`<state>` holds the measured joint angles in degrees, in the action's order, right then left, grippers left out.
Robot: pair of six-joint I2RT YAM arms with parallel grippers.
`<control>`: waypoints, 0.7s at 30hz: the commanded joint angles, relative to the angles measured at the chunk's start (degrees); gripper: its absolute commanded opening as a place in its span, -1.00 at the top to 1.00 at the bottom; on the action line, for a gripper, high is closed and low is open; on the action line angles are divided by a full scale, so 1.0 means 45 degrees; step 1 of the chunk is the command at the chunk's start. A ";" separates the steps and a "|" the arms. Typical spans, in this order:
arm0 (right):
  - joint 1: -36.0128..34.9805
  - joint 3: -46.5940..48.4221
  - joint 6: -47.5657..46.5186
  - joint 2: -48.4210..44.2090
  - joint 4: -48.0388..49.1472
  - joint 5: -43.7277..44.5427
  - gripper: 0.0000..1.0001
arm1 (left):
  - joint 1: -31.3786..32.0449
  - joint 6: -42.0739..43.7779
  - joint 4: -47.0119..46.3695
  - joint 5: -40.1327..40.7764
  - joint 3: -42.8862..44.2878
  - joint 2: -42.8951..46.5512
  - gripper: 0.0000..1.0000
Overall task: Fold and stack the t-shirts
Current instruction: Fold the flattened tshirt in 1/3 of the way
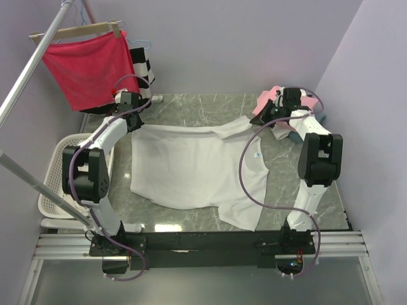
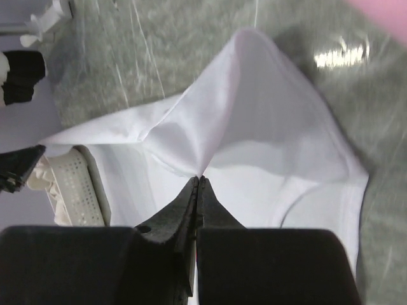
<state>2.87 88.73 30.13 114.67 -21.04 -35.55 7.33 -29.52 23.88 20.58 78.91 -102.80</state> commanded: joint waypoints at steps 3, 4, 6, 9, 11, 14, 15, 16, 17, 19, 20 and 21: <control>0.0045 -0.1532 -0.0367 -0.2883 0.0280 -0.0050 1.00 | -0.0067 -0.0530 0.0573 -0.1895 -0.0561 0.1516 0.98; 0.0045 -0.1708 -0.0387 -0.3059 0.0242 -0.0010 1.00 | -0.0067 -0.0550 0.0573 -0.2052 -0.0719 0.1749 0.98; 0.0045 -0.2041 -0.0484 -0.3411 -0.0031 0.0165 1.00 | -0.0048 -0.0608 0.0747 -0.2403 -0.1108 0.1927 0.98; -0.0014 -0.2528 -0.0640 -0.3744 -0.0402 0.0340 1.00 | -0.0028 -0.0647 0.1117 -0.2542 -0.1636 0.2181 0.98; -0.0091 -0.2956 -0.0738 -0.4016 -0.0694 0.0419 1.00 | 0.0011 -0.0647 0.1314 -0.2406 -0.1949 0.2395 0.98; -0.0170 -0.3815 -0.0817 -0.4446 -0.0871 0.0653 1.00 | 0.0031 -0.0687 0.1510 -0.2152 -0.2594 0.2727 0.98; -0.0189 -0.4032 -0.0855 -0.4564 -0.0872 0.0770 1.00 | 0.0031 -0.0745 0.1529 -0.2132 -0.2846 0.2805 0.98; -0.0189 -0.4227 -0.0875 -0.4642 -0.0891 0.0810 1.00 | 0.0031 -0.0765 0.1530 -0.2228 -0.2965 0.2922 0.98; -0.0189 -0.4577 -0.0895 -0.4759 -0.1027 0.0810 1.00 | 0.0031 -0.0803 0.1588 -0.2229 -0.3024 0.2962 0.98; -0.0209 -0.5124 -0.0973 -0.4935 -0.1125 0.1082 1.00 | 0.0031 -0.0863 0.1549 -0.2229 -0.3317 0.3137 0.98; -0.0209 -0.5282 -0.0992 -0.5033 -0.1184 0.1161 1.00 | 0.0031 -0.0862 0.1568 -0.2094 -0.3395 0.3158 0.98; -0.0248 -0.5477 -0.0992 -0.5072 -0.1165 0.1220 1.00 | 0.0031 -0.0843 0.1549 -0.1996 -0.3473 0.3177 0.98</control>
<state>2.37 66.78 27.00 95.90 -24.86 -32.23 7.33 -32.45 31.00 11.16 64.31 -91.94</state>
